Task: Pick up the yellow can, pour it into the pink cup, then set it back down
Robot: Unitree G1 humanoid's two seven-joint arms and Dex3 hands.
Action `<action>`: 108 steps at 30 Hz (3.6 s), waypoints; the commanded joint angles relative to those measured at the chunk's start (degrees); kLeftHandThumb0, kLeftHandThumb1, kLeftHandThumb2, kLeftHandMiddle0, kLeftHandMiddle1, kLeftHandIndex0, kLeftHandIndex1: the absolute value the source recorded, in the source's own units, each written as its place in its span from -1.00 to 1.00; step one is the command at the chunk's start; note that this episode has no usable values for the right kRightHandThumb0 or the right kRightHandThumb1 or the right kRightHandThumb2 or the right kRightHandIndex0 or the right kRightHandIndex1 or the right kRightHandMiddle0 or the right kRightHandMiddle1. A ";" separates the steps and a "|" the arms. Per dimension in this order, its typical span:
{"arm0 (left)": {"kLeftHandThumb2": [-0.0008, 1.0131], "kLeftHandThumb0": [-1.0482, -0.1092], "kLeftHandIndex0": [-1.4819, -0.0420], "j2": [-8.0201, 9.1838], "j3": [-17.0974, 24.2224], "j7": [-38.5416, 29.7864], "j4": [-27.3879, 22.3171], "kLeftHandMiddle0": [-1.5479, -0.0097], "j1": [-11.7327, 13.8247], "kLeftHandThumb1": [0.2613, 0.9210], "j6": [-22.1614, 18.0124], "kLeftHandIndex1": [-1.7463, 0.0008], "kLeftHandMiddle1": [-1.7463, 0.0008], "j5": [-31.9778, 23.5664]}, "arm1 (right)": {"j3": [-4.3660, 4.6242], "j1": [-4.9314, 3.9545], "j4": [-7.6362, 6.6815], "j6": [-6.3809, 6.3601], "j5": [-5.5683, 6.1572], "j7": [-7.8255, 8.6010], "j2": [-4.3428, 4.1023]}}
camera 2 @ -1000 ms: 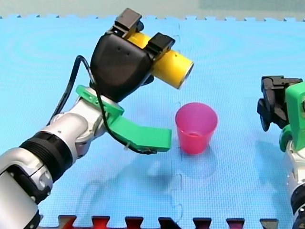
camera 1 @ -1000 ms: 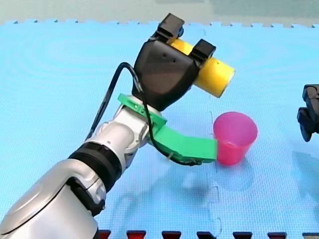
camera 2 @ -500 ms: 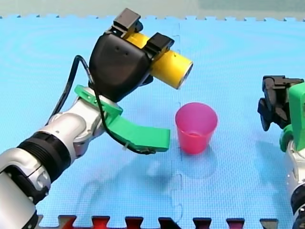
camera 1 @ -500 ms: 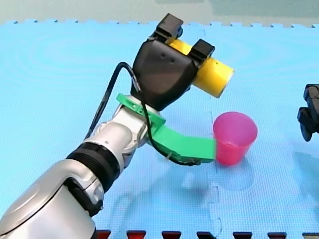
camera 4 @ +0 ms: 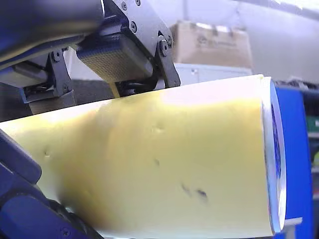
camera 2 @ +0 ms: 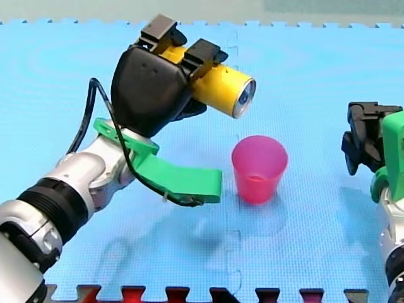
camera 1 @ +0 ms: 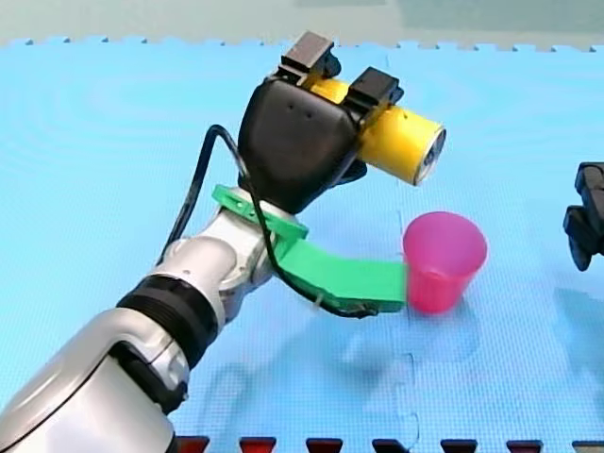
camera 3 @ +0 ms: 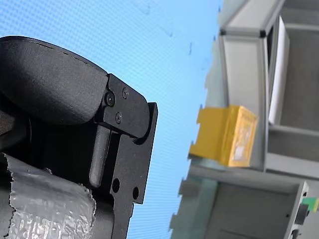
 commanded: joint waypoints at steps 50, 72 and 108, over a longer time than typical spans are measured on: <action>-1.00 0.47 -0.63 -3.82 42.45 -57.55 -1.28 -0.71 20.02 0.59 -22.39 0.99 0.97 -59.13 | -0.62 0.60 -0.20 0.01 1.03 2.48 -1.76; -1.00 0.41 -0.62 -4.21 44.94 -55.60 -5.98 -0.72 23.48 0.59 -16.94 1.00 0.99 -53.59 | -0.58 0.63 0.87 0.45 0.68 3.33 -2.81; -1.00 0.42 -0.64 -7.32 46.05 -59.03 4.33 -0.74 20.53 0.58 -18.19 1.00 0.99 -52.12 | -2.08 0.99 0.96 -0.39 1.10 4.69 -3.68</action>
